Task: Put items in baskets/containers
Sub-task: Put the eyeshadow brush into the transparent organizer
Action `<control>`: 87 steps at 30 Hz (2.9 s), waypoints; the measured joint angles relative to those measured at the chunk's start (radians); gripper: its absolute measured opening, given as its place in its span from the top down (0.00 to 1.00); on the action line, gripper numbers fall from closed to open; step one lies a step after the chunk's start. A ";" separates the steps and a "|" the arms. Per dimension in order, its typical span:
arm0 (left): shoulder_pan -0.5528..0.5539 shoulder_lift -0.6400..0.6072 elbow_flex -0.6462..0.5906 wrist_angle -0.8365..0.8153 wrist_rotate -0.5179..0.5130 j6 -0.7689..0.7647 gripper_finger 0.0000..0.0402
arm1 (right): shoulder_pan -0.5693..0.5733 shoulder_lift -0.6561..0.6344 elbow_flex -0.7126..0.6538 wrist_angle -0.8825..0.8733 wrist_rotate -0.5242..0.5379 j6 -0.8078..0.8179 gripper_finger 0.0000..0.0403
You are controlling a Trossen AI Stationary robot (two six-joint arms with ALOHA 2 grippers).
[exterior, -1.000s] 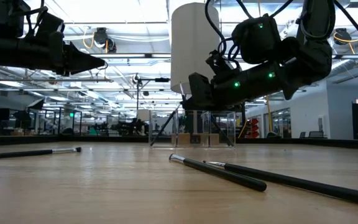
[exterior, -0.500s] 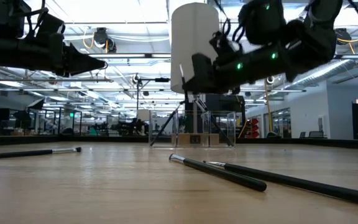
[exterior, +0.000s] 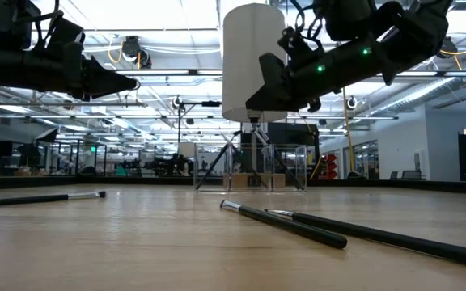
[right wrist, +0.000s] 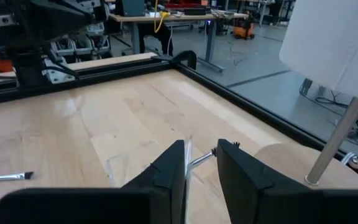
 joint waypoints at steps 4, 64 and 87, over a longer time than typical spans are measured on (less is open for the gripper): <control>0.000 0.000 0.000 0.000 0.000 0.003 0.90 | 0.001 -0.015 0.000 0.012 -0.001 -0.037 0.79; 0.000 0.000 0.000 -0.047 0.010 -0.084 0.90 | 0.380 0.002 0.357 -0.866 -0.049 0.222 1.00; -0.261 0.135 0.547 -1.293 -0.076 -0.829 0.90 | -0.032 -0.606 -0.402 0.048 -0.195 -0.198 1.00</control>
